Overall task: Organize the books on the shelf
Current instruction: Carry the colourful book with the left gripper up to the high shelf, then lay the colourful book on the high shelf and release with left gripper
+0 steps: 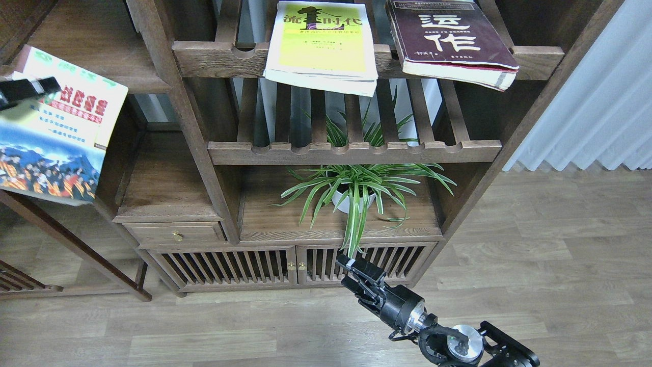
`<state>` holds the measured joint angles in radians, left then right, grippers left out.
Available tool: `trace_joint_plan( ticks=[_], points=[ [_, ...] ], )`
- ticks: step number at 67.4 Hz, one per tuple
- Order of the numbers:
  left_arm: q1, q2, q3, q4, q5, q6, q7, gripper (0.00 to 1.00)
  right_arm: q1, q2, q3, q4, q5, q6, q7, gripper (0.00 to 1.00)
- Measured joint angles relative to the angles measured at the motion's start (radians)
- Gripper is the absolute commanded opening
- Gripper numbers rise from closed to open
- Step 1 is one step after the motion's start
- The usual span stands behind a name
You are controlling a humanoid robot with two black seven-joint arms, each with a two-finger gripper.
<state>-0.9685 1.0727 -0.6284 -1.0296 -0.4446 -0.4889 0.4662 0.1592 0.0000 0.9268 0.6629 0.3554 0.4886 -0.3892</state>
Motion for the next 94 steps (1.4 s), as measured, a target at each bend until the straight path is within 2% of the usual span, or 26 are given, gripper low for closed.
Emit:
trace_joint_plan(
  ticks=[14, 34, 94],
  points=[
    [-0.078, -0.003, 0.0, 0.047, 0.006, 0.0, 0.001, 0.02, 0.001, 0.0, 0.0, 0.0, 0.0, 0.0, -0.001, 0.84],
    [-0.109, -0.045, 0.001, 0.093, 0.007, 0.0, 0.001, 0.02, 0.001, 0.0, 0.001, 0.0, 0.001, 0.0, 0.001, 0.84],
    [-0.338, -0.321, 0.01, 0.476, 0.011, 0.0, 0.023, 0.02, -0.004, 0.0, 0.004, 0.001, 0.001, 0.0, 0.001, 0.87]
  ],
)
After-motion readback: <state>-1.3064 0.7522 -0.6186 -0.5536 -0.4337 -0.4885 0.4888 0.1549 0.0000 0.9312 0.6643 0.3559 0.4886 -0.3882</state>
